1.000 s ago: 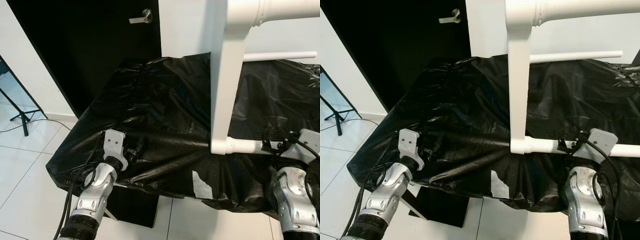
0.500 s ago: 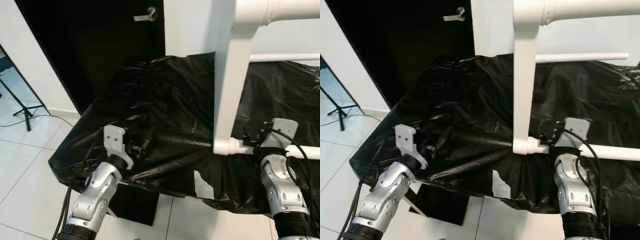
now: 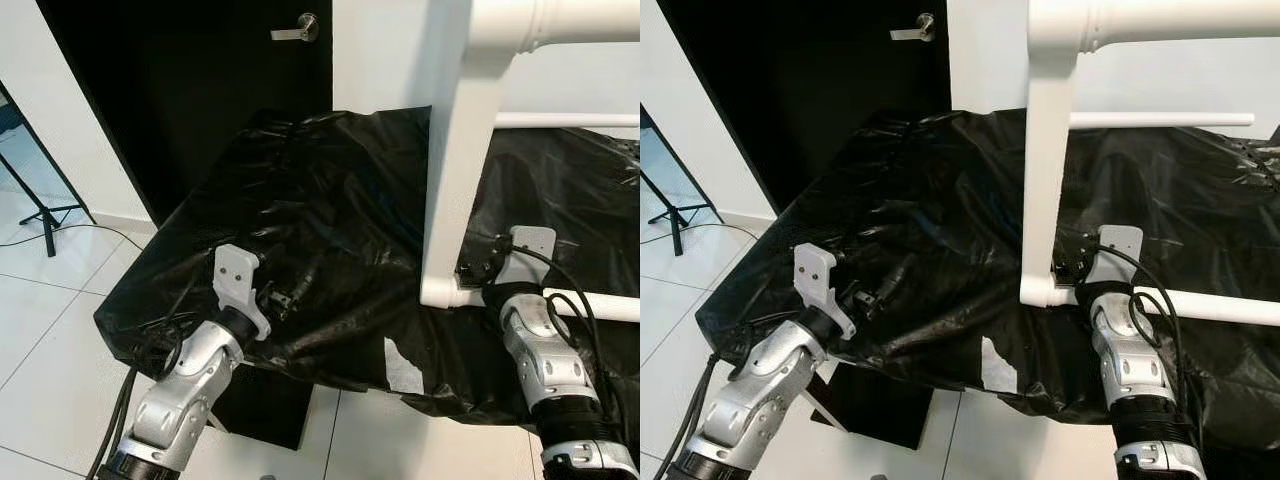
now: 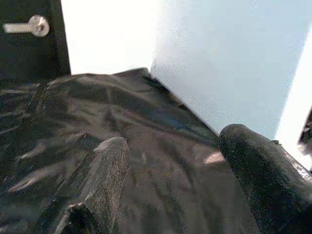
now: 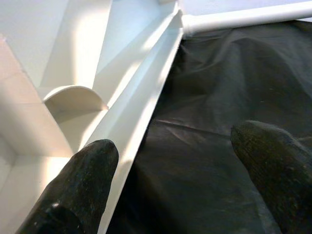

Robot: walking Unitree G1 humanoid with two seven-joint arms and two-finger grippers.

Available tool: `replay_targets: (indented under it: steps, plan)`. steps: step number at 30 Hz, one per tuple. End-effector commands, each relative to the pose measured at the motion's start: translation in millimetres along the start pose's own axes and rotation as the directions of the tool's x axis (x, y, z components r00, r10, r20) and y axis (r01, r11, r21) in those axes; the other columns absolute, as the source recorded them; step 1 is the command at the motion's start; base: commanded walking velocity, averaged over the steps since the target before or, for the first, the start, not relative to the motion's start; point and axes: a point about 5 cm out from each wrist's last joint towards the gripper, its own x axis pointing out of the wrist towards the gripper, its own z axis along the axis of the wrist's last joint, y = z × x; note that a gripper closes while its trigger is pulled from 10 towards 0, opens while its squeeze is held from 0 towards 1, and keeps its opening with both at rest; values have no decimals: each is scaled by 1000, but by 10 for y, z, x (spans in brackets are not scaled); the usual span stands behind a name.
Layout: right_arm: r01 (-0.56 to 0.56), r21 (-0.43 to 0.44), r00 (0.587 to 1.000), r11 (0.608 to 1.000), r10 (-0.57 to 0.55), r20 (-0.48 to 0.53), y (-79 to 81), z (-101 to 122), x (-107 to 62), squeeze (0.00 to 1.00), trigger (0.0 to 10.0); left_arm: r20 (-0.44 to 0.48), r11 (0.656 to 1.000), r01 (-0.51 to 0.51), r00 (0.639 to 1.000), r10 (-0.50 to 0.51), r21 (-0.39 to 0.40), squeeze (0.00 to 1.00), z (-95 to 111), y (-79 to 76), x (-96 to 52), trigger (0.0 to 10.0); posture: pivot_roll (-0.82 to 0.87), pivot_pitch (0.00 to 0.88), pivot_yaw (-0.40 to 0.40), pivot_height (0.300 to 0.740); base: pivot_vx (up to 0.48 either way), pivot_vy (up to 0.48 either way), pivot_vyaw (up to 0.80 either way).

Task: Building children table

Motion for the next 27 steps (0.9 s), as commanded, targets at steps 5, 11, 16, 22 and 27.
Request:
replay_targets:
  steps: [5,11,16,22,27]
  plan:
    - [-82,59,995,995,85,-52,267,-107,64,0,10000,-10,976,217,976,-217,1,0,52,-127,-12,10000,29,0,5,740,0,0,0]
    - [-119,96,992,988,123,-38,453,-83,154,0,10000,-16,966,256,966,-257,-16,0,102,-169,-21,10000,41,0,5,740,0,0,0]
    - [-132,124,990,983,137,-33,601,-53,247,0,10000,-16,964,265,964,-265,-14,0,139,-184,-13,10000,41,0,7,740,0,0,0]
    - [-144,140,988,980,150,-36,701,-78,271,0,10000,-17,964,265,964,-265,-11,0,156,-188,-2,10000,44,0,3,740,0,0,0]
    - [-129,135,991,982,132,-17,681,-73,250,0,10000,-19,964,265,964,-265,-15,0,164,-195,-7,10000,43,0,-2,740,0,0,0]
